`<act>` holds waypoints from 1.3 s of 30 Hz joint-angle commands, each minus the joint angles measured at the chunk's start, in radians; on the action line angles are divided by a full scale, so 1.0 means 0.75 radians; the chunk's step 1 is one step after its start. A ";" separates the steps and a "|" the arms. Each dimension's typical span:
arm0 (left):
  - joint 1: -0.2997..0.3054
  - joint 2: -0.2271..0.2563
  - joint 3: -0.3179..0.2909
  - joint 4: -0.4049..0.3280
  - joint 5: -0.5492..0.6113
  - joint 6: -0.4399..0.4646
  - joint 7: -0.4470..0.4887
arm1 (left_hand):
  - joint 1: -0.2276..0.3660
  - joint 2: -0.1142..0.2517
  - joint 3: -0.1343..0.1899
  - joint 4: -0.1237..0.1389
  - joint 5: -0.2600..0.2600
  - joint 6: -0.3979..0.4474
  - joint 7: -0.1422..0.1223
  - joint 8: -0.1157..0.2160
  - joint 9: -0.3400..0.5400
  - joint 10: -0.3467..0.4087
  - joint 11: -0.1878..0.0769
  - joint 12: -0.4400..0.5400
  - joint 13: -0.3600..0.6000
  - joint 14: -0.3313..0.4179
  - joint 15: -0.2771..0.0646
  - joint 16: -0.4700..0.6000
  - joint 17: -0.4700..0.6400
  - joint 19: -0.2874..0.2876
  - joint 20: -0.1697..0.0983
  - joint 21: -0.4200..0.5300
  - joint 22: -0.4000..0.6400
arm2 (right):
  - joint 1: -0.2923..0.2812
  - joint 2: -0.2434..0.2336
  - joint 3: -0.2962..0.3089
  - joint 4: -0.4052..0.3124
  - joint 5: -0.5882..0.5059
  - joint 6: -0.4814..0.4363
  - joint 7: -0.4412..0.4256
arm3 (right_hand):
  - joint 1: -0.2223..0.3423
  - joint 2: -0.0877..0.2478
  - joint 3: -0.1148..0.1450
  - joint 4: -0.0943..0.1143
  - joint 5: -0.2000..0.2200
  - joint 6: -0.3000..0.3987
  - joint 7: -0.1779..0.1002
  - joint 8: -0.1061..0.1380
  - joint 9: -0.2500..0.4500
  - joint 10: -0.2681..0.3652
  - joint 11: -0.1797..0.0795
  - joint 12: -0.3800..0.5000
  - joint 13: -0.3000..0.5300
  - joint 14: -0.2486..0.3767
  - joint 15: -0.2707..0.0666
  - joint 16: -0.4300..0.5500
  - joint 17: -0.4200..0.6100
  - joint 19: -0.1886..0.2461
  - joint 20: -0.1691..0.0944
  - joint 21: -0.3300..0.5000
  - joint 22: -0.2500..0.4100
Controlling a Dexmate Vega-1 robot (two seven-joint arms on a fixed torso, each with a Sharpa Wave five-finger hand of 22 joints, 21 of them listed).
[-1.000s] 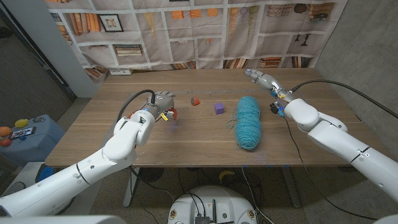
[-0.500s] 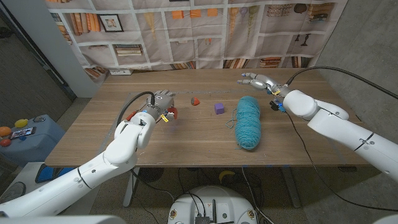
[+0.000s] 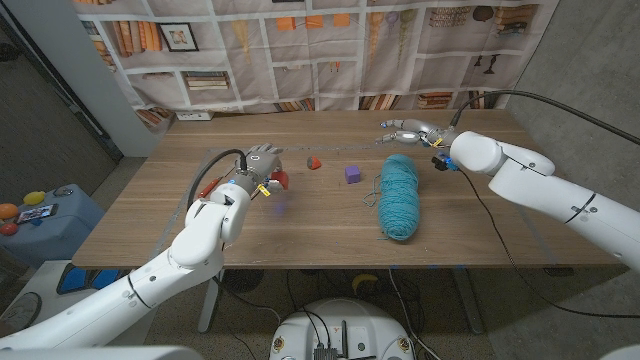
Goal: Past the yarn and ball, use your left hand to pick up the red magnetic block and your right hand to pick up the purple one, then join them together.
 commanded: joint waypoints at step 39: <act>0.004 -0.071 0.000 0.059 -0.535 0.029 0.484 | 0.002 0.034 -0.017 -0.001 0.015 0.119 -0.068 -0.004 0.007 0.028 -0.011 -0.005 0.002 0.009 -0.001 -0.001 0.001 0.004 0.003 -0.010 0.003 | 0.488 0.302 -0.468 0.201 -0.699 -0.065 0.740 | 0.221 -0.127 0.051 0.012 0.020 -0.182 -0.049 0.002 0.029 -0.200 0.083 -0.001 0.016 -0.124 0.137 0.001 0.003 -0.079 0.106 0.004 0.006</act>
